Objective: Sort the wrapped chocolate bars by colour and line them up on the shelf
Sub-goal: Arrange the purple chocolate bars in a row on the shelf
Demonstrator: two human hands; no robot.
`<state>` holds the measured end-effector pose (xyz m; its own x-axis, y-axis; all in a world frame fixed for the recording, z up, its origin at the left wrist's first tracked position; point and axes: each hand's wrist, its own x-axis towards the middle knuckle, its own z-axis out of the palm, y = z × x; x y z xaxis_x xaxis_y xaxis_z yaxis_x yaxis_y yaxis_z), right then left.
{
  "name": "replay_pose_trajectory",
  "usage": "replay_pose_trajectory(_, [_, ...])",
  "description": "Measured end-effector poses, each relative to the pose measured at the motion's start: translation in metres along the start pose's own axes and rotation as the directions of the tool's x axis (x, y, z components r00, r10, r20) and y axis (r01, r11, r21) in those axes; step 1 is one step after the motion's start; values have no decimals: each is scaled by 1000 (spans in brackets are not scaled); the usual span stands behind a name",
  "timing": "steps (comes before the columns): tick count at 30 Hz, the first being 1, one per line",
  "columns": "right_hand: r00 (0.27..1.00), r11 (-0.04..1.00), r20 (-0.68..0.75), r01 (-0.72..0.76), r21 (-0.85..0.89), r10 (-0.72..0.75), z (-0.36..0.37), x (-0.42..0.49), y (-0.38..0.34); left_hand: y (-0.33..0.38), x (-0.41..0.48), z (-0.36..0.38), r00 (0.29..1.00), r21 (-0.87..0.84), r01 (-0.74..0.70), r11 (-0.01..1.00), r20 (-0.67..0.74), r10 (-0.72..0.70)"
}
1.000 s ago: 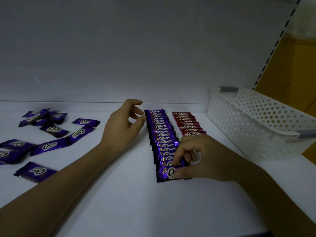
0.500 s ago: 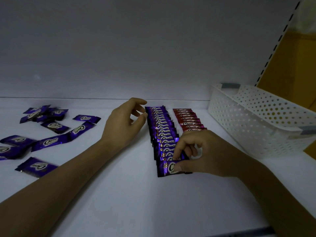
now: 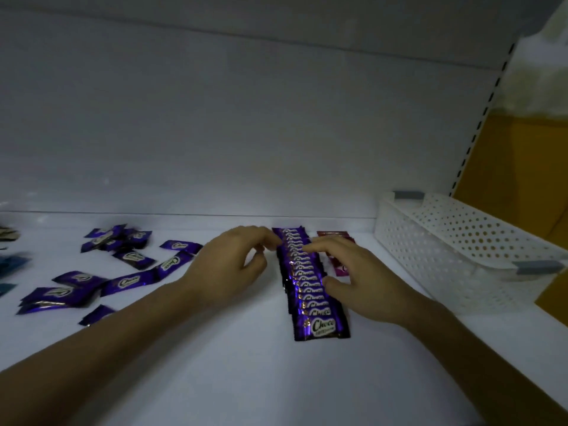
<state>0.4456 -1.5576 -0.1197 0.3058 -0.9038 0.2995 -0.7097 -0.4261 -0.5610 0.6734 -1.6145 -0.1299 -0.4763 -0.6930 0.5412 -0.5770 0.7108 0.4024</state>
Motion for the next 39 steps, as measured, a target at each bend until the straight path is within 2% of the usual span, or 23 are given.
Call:
replay_pose_trajectory(3, [998, 993, 38, 58, -103, -54, 9, 18, -18, 4, -36, -28, 996, 183, -73, 980, 62, 62])
replay_pose_trajectory(6, [988, 986, 119, 112, -121, -98, 31, 42, -42, -5, -78, -56, 994, 359, -58, 932, 103, 22])
replay_pose_trajectory(9, [976, 978, 197, 129, -164, -95, 67, 72, -62, -21, -111, -80, 968, 471, 162, 867, 93, -232])
replay_pose_trajectory(12, [967, 969, 245, 128, -213, -74, 107, 102, -79, -43, -131, -95, 869, 508, 389, 768, 75, -490])
replay_pose_trajectory(14, [969, 968, 241, 104, -227, -47, 131, 124, -89, -58, -133, -100, 795, 485, 511, 710, 47, -605])
replay_pose_trajectory(16, [975, 974, 224, 46, -222, 5, 148, 145, -94, -70, -126, -100, 759, 442, 566, 696, 50, -649])
replay_pose_trajectory(18, [975, 983, 209, -31, -180, 69, 158, 160, -94, -79, -112, -92, 774, 383, 558, 736, 78, -628])
replay_pose_trajectory(22, [969, 998, 240, -47, -42, 56, 159, 163, -87, -90, -81, -69, 837, 299, 476, 827, 134, -531])
replay_pose_trajectory(26, [946, 972, 304, -165, 167, 108, 148, 151, -83, -99, -72, -59, 885, 268, 420, 867, 89, -457])
replay_pose_trajectory(29, [966, 950, 219, -192, 248, 138, 147, 144, -92, -100, -73, -57, 926, 224, 358, 907, 44, -376])
replay_pose_trajectory(33, [982, 932, 125, -176, 318, 143, 152, 136, -111, -97, -73, -57, 936, 298, 340, 892, -9, -353])
replay_pose_trajectory(35, [977, 903, 137, -202, 379, 162, 153, 131, -117, -95, -74, -59, 925, 315, 360, 878, 3, -380])
replay_pose_trajectory(39, [955, 791, 173, -298, 534, 243, 144, 127, -116, -89, -74, -60, 940, 354, 321, 878, -5, -341])
